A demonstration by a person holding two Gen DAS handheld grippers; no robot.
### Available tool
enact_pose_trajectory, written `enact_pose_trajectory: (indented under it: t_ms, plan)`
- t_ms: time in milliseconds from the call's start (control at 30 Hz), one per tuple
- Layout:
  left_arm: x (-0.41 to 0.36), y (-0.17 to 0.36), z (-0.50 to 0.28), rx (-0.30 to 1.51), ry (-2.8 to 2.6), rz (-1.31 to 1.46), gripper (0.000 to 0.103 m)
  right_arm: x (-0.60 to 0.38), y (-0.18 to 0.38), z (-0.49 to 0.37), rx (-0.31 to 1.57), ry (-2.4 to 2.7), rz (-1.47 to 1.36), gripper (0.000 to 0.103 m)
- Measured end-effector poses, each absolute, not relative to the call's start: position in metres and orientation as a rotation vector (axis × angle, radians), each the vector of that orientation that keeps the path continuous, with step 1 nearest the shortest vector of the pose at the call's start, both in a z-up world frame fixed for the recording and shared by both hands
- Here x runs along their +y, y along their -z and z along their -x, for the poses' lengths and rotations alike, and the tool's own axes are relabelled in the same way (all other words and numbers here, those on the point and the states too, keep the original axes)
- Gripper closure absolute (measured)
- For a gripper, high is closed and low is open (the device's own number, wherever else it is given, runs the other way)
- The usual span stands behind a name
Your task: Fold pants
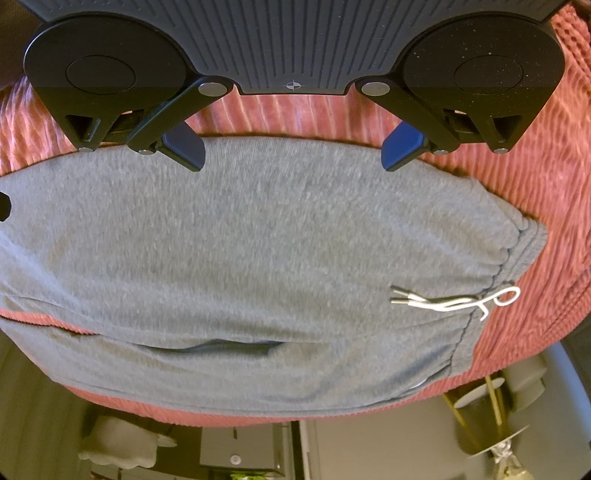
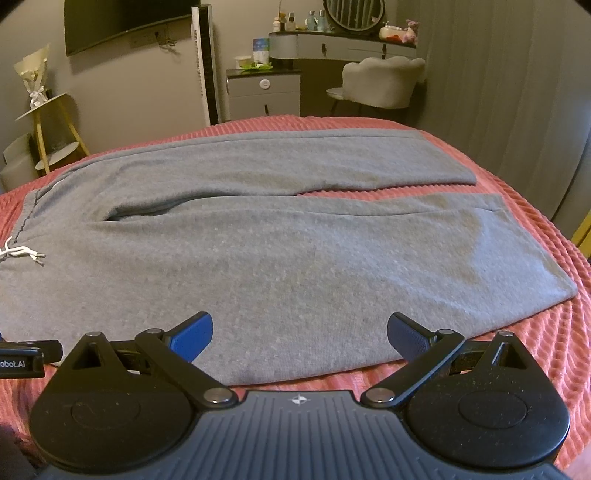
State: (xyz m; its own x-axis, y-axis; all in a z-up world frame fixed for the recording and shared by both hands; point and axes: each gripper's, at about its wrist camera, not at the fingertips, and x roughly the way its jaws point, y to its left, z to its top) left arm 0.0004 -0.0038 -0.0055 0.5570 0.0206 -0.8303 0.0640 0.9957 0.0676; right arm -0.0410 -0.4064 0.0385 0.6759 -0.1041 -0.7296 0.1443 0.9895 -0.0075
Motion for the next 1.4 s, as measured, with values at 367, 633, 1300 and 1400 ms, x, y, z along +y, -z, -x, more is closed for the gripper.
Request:
enact_pose_trajectory:
  t_ms: [367,633,1300,1400]
  plan:
    - [-0.0044,0.0063,-0.0008,0.983,0.025,-0.097,0.0,-0.4093,-0.0365,0.0436,0.782,0.157,-0.058,0.002]
    - [-0.005,0.0073,-0.0013,0.987,0.021,-0.103,0.0,-0.408,-0.0358,0.0441,0.789,0.168,-0.056,0.002]
    - [-0.0059,0.0095,-0.0025,1.005,0.016,-0.117,0.0,-0.4064,-0.036,0.0447,0.789,0.181,-0.048,0.002]
    - [-0.0062,0.0095,-0.0025,1.006,0.015,-0.117,0.0,-0.4061,-0.036,0.0448,0.789,0.183,-0.048,0.002]
